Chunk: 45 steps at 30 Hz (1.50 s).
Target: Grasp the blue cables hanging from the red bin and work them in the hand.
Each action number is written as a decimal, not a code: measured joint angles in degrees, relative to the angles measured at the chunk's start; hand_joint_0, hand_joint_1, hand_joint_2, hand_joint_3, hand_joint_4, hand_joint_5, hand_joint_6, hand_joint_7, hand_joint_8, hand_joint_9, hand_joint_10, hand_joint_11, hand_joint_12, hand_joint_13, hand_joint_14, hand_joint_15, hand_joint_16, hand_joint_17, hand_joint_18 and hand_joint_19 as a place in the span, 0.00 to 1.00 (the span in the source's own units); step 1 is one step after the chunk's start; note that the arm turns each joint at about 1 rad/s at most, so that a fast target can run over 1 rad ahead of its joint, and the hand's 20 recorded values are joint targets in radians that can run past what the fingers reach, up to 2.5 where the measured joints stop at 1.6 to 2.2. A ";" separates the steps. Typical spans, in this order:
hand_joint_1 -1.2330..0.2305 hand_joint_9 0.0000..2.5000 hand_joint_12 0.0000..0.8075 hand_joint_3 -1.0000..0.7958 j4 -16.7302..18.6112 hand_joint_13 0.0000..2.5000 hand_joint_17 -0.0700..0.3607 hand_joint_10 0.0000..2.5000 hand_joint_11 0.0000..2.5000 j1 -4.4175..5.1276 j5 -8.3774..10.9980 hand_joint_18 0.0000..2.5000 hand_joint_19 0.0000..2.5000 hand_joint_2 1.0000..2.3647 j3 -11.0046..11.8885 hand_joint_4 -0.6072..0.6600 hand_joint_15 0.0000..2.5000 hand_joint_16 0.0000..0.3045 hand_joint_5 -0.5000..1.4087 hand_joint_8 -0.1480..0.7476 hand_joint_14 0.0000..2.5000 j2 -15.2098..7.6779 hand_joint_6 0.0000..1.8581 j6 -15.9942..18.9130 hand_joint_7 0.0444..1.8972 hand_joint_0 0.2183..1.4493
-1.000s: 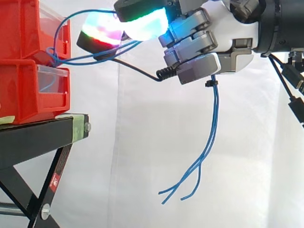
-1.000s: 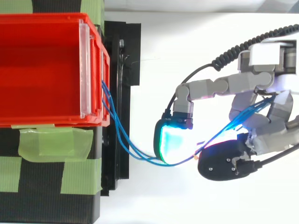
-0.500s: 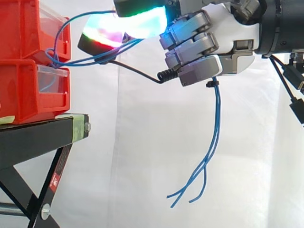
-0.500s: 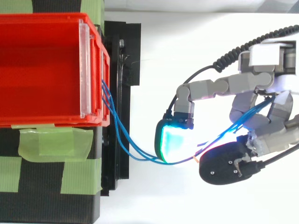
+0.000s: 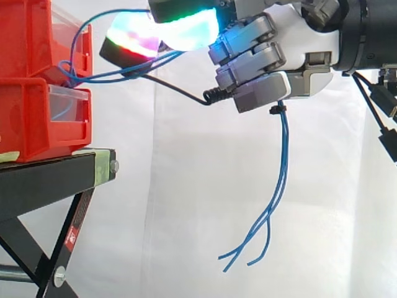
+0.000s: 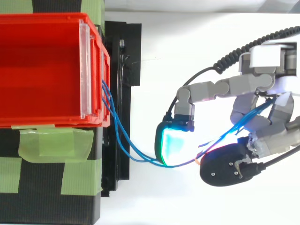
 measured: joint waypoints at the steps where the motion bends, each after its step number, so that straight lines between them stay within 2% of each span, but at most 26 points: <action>1: 0.38 0.77 0.90 0.71 0.00 0.83 0.53 1.00 1.00 0.00 0.00 1.00 0.29 0.01 0.00 0.53 0.83 0.70 0.44 0.81 1.00 -0.01 0.02 0.11 0.71 0.93; 4: 0.38 0.77 0.90 0.71 0.00 0.83 0.53 1.00 1.00 0.00 0.00 1.00 0.29 0.01 0.00 0.52 0.83 0.70 0.46 0.81 1.00 -0.02 0.00 0.77 0.71 0.93; 6: 0.38 0.77 0.90 0.67 0.05 0.83 0.53 1.00 1.00 0.03 0.00 1.00 0.29 0.01 0.00 0.53 0.83 0.70 0.46 0.81 1.00 -0.01 0.00 1.36 0.72 0.90; 8: 0.36 0.77 0.90 0.60 0.09 0.83 0.53 1.00 1.00 0.06 0.00 1.00 0.29 0.01 0.00 0.58 0.83 0.70 0.43 0.81 1.00 -0.03 0.00 1.91 0.71 0.80; 10: 0.36 0.77 0.90 0.57 0.07 0.83 0.53 1.00 1.00 0.09 0.00 1.00 0.29 0.01 0.00 0.61 0.83 0.70 0.42 0.81 1.00 -0.01 0.00 2.23 0.71 0.72; 14: 0.35 0.77 0.90 0.50 0.02 0.83 0.53 1.00 1.00 0.14 0.00 1.00 0.29 0.01 0.00 0.67 0.83 0.70 0.40 0.81 1.00 -0.01 0.00 2.52 0.70 0.60; 17: 0.36 0.77 0.90 0.47 0.00 0.83 0.53 1.00 1.00 0.17 0.00 1.00 0.29 0.01 0.00 0.69 0.83 0.70 0.39 0.81 1.00 -0.02 0.00 2.55 0.70 0.55; 30: 0.37 0.77 0.90 0.41 -0.14 0.83 0.53 1.00 1.00 0.34 0.02 1.00 0.29 0.01 0.00 0.70 0.83 0.70 0.41 0.81 1.00 -0.01 0.01 2.66 0.74 0.52; 32: 0.37 0.77 0.90 0.36 -0.14 0.83 0.53 1.00 1.00 0.34 0.02 1.00 0.29 0.01 0.00 0.69 0.83 0.70 0.41 0.81 1.00 0.00 0.01 2.65 0.74 0.50; 39: 0.39 0.77 0.90 0.31 -0.18 0.83 0.53 1.00 1.00 0.35 0.06 1.00 0.29 0.01 0.00 0.69 0.83 0.70 0.41 0.81 1.00 -0.01 0.00 2.58 0.75 0.46; 42: 0.40 0.77 0.90 0.22 -0.17 0.83 0.53 1.00 1.00 0.35 0.04 1.00 0.29 0.01 0.00 0.69 0.83 0.70 0.41 0.81 1.00 -0.02 0.00 2.58 0.76 0.44; 45: 0.41 0.77 0.90 0.18 -0.16 0.83 0.53 1.00 1.00 0.35 0.02 1.00 0.29 0.01 0.00 0.69 0.83 0.70 0.41 0.81 1.00 -0.01 0.00 2.58 0.76 0.44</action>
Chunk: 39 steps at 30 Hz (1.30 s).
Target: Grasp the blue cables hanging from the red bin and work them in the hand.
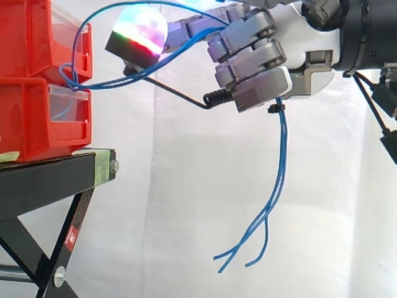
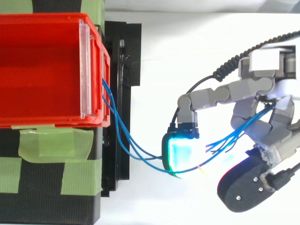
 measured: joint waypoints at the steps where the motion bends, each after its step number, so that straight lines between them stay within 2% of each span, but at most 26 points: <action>1: 0.41 0.77 0.90 0.18 0.00 0.83 0.53 1.00 1.00 0.00 0.00 1.00 0.29 0.01 0.00 0.69 0.83 0.70 0.41 0.81 1.00 0.00 0.01 0.00 0.76 0.43; 3: 0.41 0.77 0.90 0.16 0.00 0.83 0.53 1.00 1.00 0.00 0.01 1.00 0.29 0.01 0.00 0.69 0.83 0.70 0.41 0.81 1.00 0.01 0.01 0.00 0.76 0.43; 6: 0.41 0.77 0.90 0.09 0.03 0.83 0.53 1.00 1.00 0.00 0.02 1.00 0.29 0.00 0.00 0.70 0.83 0.70 0.41 0.81 1.00 0.01 0.04 0.00 0.75 0.42; 10: 0.42 0.77 0.90 0.00 0.02 0.83 0.53 1.00 1.00 0.00 0.04 1.00 0.29 0.00 0.00 0.70 0.83 0.70 0.42 0.81 1.00 0.02 0.12 0.00 0.73 0.44; 16: 0.40 0.77 0.90 0.00 0.00 0.83 0.53 1.00 1.00 0.11 0.05 1.00 0.29 0.00 0.00 0.68 0.83 0.70 0.44 0.81 1.00 0.02 0.18 0.08 0.72 0.48; 30: 0.41 0.77 0.90 0.01 -0.02 0.83 0.53 1.00 1.00 0.18 0.26 1.00 0.29 0.00 0.00 0.70 0.83 0.70 0.44 0.81 1.00 -0.01 0.14 0.07 0.73 0.48; 34: 0.42 0.77 0.90 0.00 -0.34 0.83 0.53 1.00 1.00 0.18 2.60 1.00 0.29 0.00 0.00 0.70 0.83 0.70 0.44 0.81 1.00 -0.02 0.13 -0.06 0.73 0.48; 39: 0.42 0.77 0.90 0.00 -0.58 0.83 0.53 1.00 1.00 0.18 9.32 1.00 0.29 0.00 0.00 0.70 0.83 0.70 0.44 0.81 1.00 -0.04 0.13 -0.23 0.73 0.48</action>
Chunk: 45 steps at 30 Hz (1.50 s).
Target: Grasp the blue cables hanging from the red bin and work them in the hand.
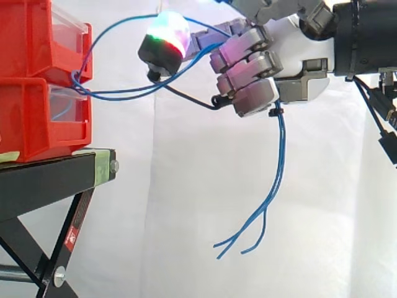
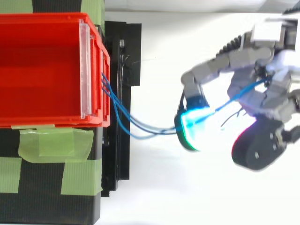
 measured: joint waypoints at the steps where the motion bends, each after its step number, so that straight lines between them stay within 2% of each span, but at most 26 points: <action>1: 0.42 0.77 0.90 0.00 -0.02 0.83 0.53 1.00 1.00 0.00 1.25 1.00 0.29 0.00 0.00 0.70 0.83 0.70 0.44 0.81 1.00 0.00 0.13 -0.04 0.73 0.48; 5: 0.42 0.77 0.90 0.00 -0.16 0.83 0.53 1.00 1.00 0.00 6.72 1.00 0.29 0.00 0.00 0.70 0.83 0.70 0.44 0.81 1.00 0.04 0.13 -0.76 0.73 0.47; 8: 0.42 0.77 0.90 0.01 -0.13 0.83 0.53 1.00 1.00 0.00 9.12 1.00 0.29 0.00 0.00 0.69 0.83 0.70 0.44 0.81 1.00 0.02 0.13 -2.13 0.73 0.48; 10: 0.42 0.77 0.90 0.01 -0.06 0.83 0.53 1.00 1.00 0.00 9.76 1.00 0.29 0.00 0.00 0.69 0.83 0.70 0.44 0.81 1.00 0.03 0.13 -3.04 0.73 0.48; 17: 0.42 0.77 0.90 0.05 0.82 0.83 0.53 1.00 1.00 0.00 10.11 1.00 0.29 0.00 0.00 0.68 0.83 0.70 0.45 0.81 1.00 0.03 0.12 -5.87 0.73 0.51; 23: 0.43 0.77 0.90 0.02 1.78 0.83 0.53 1.00 1.00 0.00 10.17 1.00 0.29 0.00 0.01 0.69 0.83 0.70 0.44 0.81 1.00 0.05 0.12 -7.80 0.74 0.49; 35: 0.39 0.77 0.90 0.02 2.32 0.83 0.53 1.00 1.00 0.24 8.87 1.00 0.29 0.00 0.00 0.70 0.83 0.70 0.43 0.81 1.00 0.07 0.11 -7.87 0.74 0.47; 45: 0.36 0.77 0.90 0.03 2.07 0.83 0.53 1.00 1.00 0.57 8.59 1.00 0.29 0.00 0.00 0.70 0.83 0.70 0.42 0.81 1.00 0.04 0.11 -7.85 0.74 0.49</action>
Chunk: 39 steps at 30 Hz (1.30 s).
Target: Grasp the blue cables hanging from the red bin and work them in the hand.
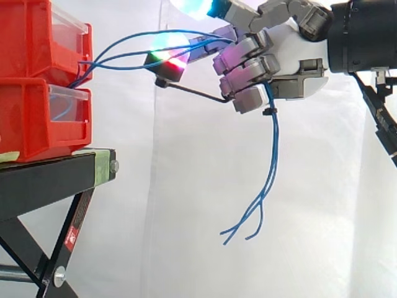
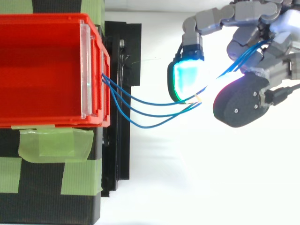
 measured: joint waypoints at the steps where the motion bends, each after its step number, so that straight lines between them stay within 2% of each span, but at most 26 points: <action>1: 0.36 0.77 0.90 0.04 0.00 0.83 0.53 1.00 1.00 0.01 -0.06 1.00 0.29 0.00 0.00 0.70 0.83 0.70 0.42 0.81 1.00 0.00 0.11 0.00 0.74 0.49; 9: 0.34 0.77 0.90 0.10 -0.01 0.83 0.53 1.00 1.00 0.09 -0.49 1.00 0.29 0.01 0.00 0.69 0.83 0.70 0.42 0.81 1.00 0.02 0.12 0.12 0.74 0.53; 20: 0.36 0.77 0.90 0.20 -0.01 0.83 0.53 1.00 1.00 0.22 -0.55 1.00 0.29 0.01 0.00 0.67 0.83 0.70 0.39 0.81 1.00 0.01 0.27 0.38 0.70 0.57; 21: 0.36 0.77 0.90 0.23 -0.01 0.83 0.53 1.00 1.00 0.23 -0.54 1.00 0.29 0.01 0.00 0.66 0.83 0.70 0.39 0.81 1.00 0.01 0.28 0.40 0.70 0.57; 25: 0.37 0.77 0.90 0.33 -0.06 0.83 0.53 1.00 1.00 0.24 -0.55 1.00 0.29 0.02 0.00 0.65 0.83 0.70 0.36 0.81 1.00 0.02 0.43 0.42 0.67 0.55; 26: 0.37 0.77 0.90 0.39 -0.12 0.83 0.53 1.00 1.00 0.24 -0.56 1.00 0.29 0.02 0.00 0.65 0.83 0.70 0.35 0.81 1.00 0.02 0.46 0.44 0.66 0.54; 31: 0.38 0.77 0.90 0.53 -0.26 0.83 0.53 1.00 1.00 0.25 -0.60 1.00 0.29 0.02 0.00 0.63 0.83 0.70 0.34 0.81 1.00 0.02 0.58 0.73 0.65 0.51; 39: 0.38 0.77 0.90 0.56 -0.67 0.83 0.53 1.00 1.00 0.37 -0.57 1.00 0.29 0.02 0.00 0.61 0.83 0.70 0.35 0.81 1.00 0.02 0.59 1.03 0.65 0.53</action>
